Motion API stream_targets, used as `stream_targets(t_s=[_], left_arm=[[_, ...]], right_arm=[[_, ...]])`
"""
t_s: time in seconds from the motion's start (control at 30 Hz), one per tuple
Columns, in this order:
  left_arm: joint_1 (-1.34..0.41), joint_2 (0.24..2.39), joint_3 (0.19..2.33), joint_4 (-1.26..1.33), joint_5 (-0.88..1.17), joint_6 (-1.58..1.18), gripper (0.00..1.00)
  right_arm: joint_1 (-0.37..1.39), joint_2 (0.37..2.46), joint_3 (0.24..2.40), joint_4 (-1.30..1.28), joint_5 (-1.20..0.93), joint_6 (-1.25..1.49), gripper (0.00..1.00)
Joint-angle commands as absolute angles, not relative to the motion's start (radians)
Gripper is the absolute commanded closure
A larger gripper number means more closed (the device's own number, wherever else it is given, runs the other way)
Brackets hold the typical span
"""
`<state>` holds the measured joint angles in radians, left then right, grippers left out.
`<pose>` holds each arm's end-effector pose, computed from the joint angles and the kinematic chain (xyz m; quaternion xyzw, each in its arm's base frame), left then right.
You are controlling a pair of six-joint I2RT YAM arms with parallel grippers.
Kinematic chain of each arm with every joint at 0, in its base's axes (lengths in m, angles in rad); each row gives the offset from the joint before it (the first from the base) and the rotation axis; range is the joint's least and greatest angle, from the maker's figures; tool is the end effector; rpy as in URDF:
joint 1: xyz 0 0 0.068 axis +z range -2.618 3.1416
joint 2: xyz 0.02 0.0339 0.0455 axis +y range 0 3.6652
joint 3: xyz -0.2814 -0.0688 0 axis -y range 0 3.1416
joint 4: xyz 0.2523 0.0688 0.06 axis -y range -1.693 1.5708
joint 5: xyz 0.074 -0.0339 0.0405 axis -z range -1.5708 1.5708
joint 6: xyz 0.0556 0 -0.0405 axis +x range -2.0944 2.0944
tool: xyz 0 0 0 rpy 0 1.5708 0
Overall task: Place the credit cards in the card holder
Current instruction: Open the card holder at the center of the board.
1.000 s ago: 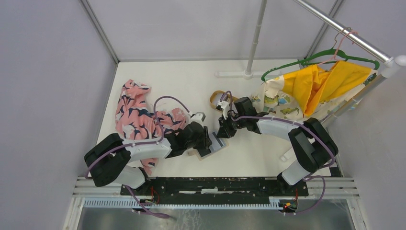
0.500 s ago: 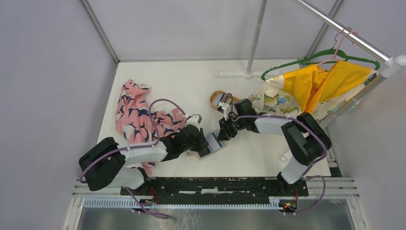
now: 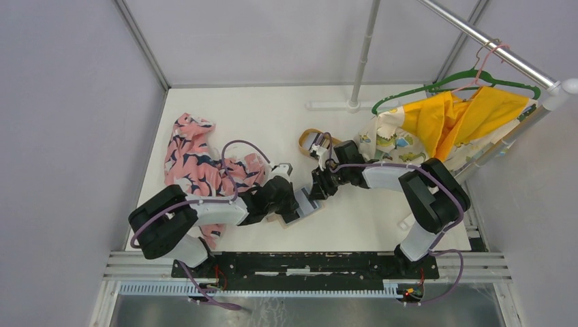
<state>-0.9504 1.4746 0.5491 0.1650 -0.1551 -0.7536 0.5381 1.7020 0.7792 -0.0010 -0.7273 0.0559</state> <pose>0.1733 -0.2278 0.1392 0.0596 0.9148 -0.2489 0.3123 0.2615 0.1991 0.1354 -0.3214 0.8335 0.4094 0.1854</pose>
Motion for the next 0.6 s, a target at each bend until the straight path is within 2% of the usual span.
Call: stream_targets(t_s=[0.0, 0.4, 0.57], left_arm=[[-0.951, 1.531, 0.570, 0.176, -0.165, -0.759, 0.85], [-0.951, 1.513, 0.564, 0.177, -0.167, -0.754, 0.85], [-0.951, 1.429, 0.536, 0.181, -0.159, -0.766, 0.70]], right_arm=[[0.540, 1.725, 0.776, 0.025, -0.801, 0.101, 0.58], [0.534, 1.701, 0.730, 0.177, -0.996, 0.256, 0.60], [0.533, 1.696, 0.722, 0.204, -1.014, 0.277, 0.59]])
